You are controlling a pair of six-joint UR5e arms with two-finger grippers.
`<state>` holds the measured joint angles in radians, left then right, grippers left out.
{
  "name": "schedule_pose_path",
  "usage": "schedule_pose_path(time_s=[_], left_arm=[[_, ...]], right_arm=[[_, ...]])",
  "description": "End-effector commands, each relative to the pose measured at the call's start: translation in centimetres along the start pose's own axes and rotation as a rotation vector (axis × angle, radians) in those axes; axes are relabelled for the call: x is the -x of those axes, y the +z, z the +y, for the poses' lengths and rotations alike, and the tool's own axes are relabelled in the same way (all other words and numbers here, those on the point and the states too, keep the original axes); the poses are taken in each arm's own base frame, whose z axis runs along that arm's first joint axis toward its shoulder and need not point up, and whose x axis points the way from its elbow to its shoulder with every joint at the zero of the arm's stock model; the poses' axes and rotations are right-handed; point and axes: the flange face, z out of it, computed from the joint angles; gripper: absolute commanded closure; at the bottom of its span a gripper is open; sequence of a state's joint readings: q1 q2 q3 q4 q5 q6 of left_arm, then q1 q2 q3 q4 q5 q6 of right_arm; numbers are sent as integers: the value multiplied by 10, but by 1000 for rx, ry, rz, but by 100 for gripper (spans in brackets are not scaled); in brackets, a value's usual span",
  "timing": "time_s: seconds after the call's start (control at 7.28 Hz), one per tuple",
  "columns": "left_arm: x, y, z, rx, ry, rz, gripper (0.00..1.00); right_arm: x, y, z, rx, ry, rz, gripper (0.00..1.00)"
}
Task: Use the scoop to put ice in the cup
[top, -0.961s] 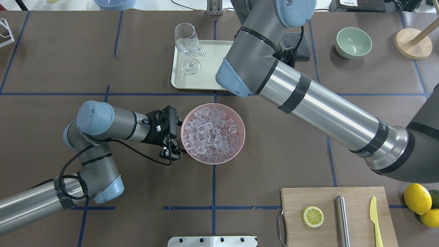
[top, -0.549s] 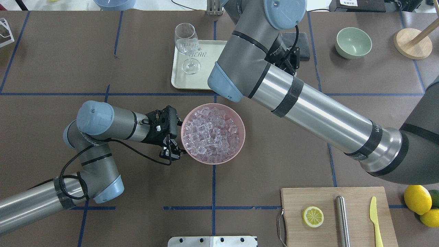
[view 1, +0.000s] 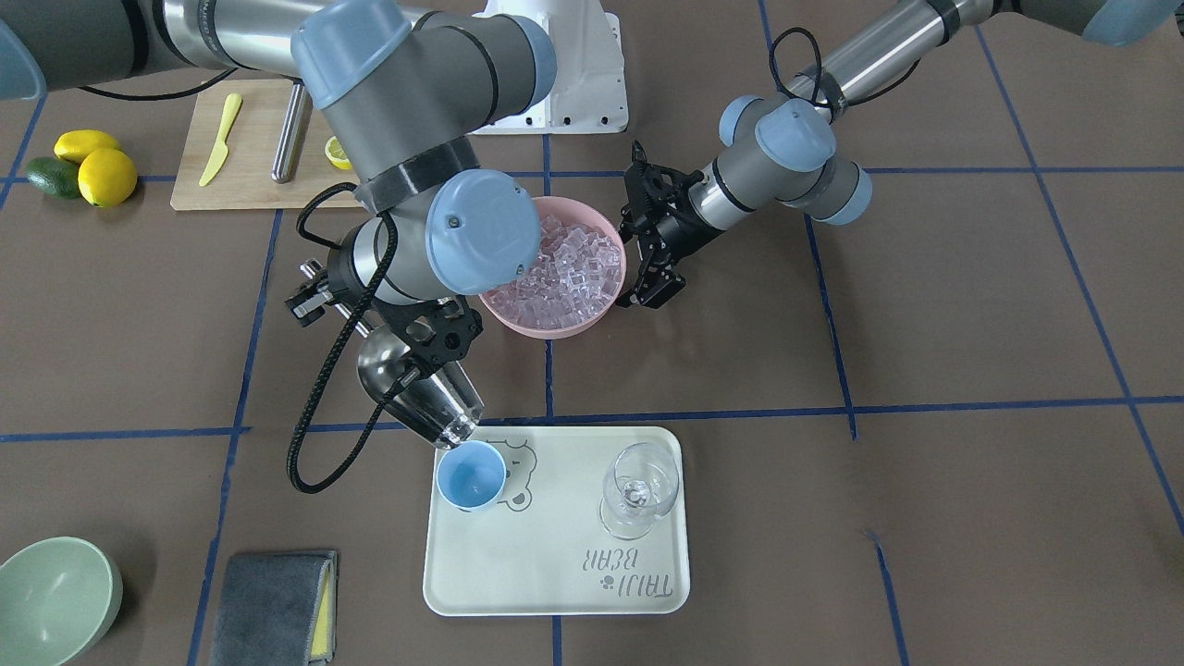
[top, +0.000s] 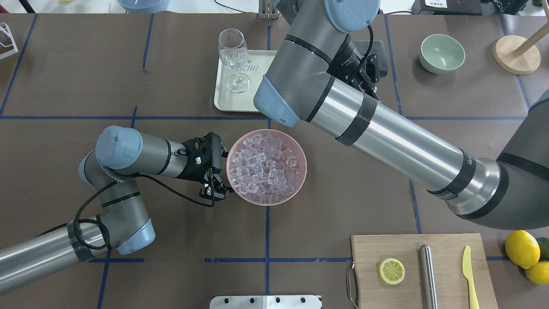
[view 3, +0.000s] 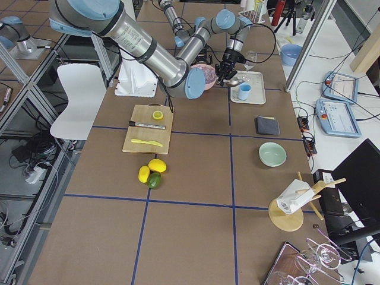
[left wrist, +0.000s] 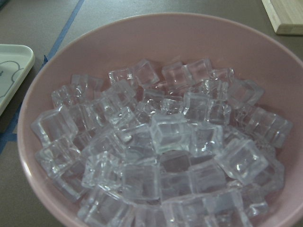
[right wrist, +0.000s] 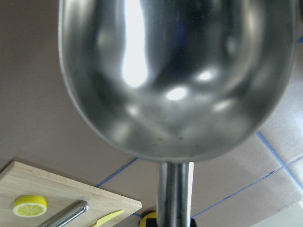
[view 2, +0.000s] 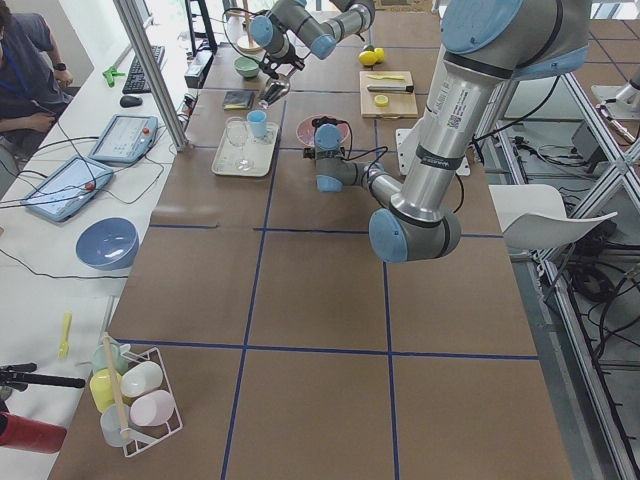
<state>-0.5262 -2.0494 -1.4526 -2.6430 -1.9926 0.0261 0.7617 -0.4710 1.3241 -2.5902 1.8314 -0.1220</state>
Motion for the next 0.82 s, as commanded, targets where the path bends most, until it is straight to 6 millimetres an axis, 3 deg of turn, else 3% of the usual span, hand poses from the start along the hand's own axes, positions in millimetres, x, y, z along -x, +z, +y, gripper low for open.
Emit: schedule_pose_path(time_s=[0.0, 0.69], left_arm=[[0, 0, -1, -3, 1, 0, 0], [-1, 0, -1, -3, 1, 1, 0]], right_arm=[[-1, 2, 0, 13, -16, 14, 100], [-4, 0, 0, 18, -44, 33, 100]])
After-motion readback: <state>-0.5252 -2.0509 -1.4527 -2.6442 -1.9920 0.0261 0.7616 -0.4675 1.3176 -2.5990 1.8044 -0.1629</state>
